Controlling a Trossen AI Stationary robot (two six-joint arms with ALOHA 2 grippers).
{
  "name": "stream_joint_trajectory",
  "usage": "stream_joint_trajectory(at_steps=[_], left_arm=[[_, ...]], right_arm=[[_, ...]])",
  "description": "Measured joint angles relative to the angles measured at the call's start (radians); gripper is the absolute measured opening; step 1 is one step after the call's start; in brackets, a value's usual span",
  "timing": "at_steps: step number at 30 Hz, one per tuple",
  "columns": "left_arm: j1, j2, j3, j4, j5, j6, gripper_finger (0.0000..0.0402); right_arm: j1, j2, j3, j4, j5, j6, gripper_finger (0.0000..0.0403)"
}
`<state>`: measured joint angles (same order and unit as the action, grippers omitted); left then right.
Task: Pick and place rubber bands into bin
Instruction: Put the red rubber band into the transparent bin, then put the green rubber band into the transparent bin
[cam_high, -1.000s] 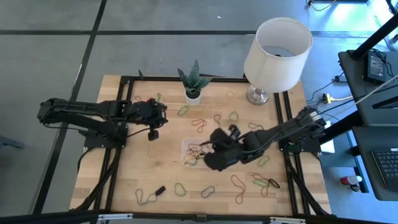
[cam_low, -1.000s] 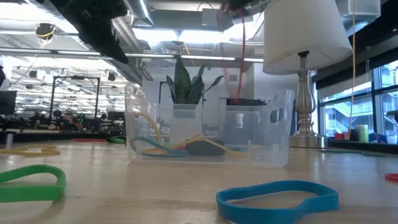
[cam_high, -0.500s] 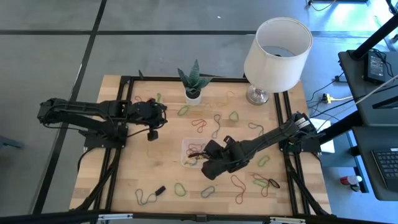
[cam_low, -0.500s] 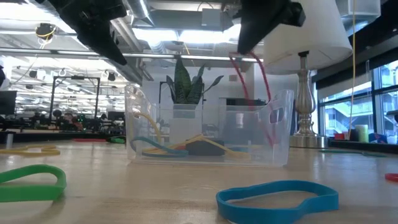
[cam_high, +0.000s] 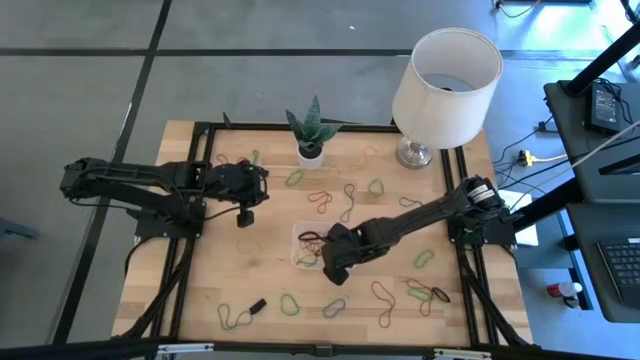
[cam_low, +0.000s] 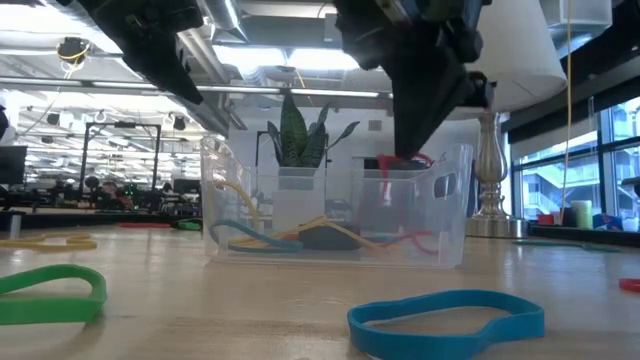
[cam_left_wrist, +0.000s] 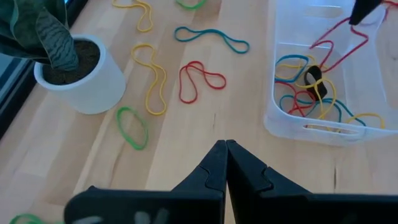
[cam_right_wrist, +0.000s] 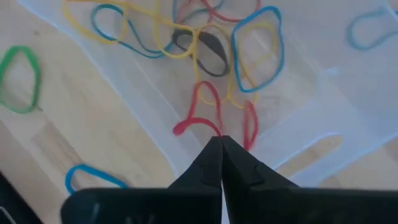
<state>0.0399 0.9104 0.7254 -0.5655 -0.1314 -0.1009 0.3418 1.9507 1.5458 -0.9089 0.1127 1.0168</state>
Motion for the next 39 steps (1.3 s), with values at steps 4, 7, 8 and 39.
stream_joint_trajectory(at_steps=[4, 7, 8, 39], left_arm=[[0.000, 0.000, 0.000, 0.000, 0.000, -0.012, 0.0001], [0.000, 0.000, 0.000, -0.001, 0.000, -0.011, 0.0001], [0.000, 0.000, 0.000, -0.001, 0.000, -0.012, 0.0001], [0.000, 0.000, 0.000, 0.005, 0.000, -0.017, 0.0001]], right_arm=[[0.000, 0.000, 0.000, -0.005, -0.015, -0.004, 0.0007], [0.001, 0.000, 0.000, -0.022, -0.058, -0.011, 0.0018], [0.001, 0.000, 0.000, -0.027, -0.059, -0.012, 0.0022], [0.021, -0.078, 0.105, -0.157, 0.010, -0.177, 0.0087]])
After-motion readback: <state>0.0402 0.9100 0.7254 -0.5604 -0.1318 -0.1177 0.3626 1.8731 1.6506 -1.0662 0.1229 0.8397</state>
